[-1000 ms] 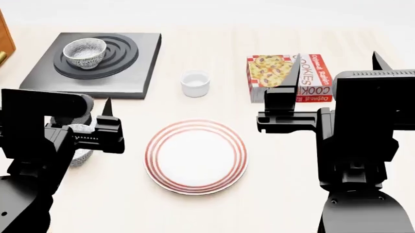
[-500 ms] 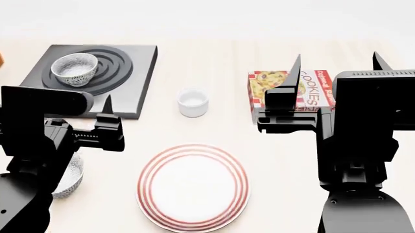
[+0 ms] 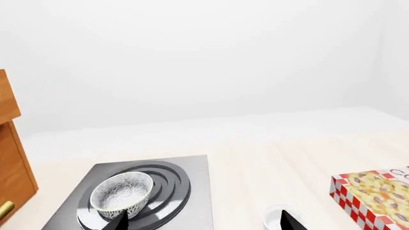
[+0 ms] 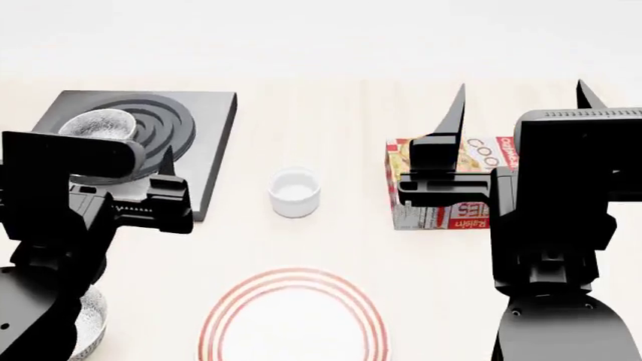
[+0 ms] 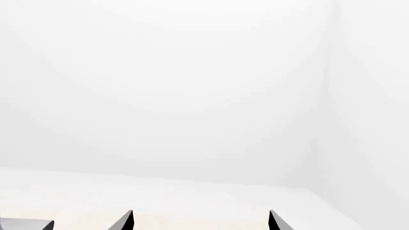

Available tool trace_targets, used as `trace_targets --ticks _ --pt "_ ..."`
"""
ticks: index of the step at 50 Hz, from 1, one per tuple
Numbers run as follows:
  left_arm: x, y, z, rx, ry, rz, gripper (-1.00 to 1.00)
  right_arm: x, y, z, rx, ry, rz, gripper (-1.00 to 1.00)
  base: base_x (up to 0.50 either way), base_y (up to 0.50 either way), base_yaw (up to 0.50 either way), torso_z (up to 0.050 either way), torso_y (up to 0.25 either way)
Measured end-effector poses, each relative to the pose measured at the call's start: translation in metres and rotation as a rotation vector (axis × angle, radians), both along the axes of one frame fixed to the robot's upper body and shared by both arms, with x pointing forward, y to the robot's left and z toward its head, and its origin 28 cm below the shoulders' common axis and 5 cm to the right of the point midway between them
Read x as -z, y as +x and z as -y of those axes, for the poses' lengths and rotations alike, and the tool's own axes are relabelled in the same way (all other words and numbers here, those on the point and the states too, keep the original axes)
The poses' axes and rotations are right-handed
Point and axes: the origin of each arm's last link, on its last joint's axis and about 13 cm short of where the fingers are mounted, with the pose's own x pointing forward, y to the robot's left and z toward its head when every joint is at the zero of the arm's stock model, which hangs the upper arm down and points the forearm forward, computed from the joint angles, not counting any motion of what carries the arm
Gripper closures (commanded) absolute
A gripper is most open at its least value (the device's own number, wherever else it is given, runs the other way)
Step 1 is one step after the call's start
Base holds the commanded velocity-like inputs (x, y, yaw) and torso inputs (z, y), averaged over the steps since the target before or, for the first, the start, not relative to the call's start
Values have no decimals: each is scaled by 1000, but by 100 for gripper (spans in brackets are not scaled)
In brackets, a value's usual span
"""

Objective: Pick the akita bowl on the stove and place it on the plate.

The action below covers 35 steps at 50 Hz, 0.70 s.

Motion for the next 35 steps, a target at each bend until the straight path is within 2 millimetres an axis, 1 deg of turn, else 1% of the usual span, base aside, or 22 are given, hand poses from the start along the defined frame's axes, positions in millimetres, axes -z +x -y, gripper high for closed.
trace_targets --ticks 35 --pt "1 0 0 2 3 -2 -100 0 0 0 0 -1 1 -100 245 0 0 0 1"
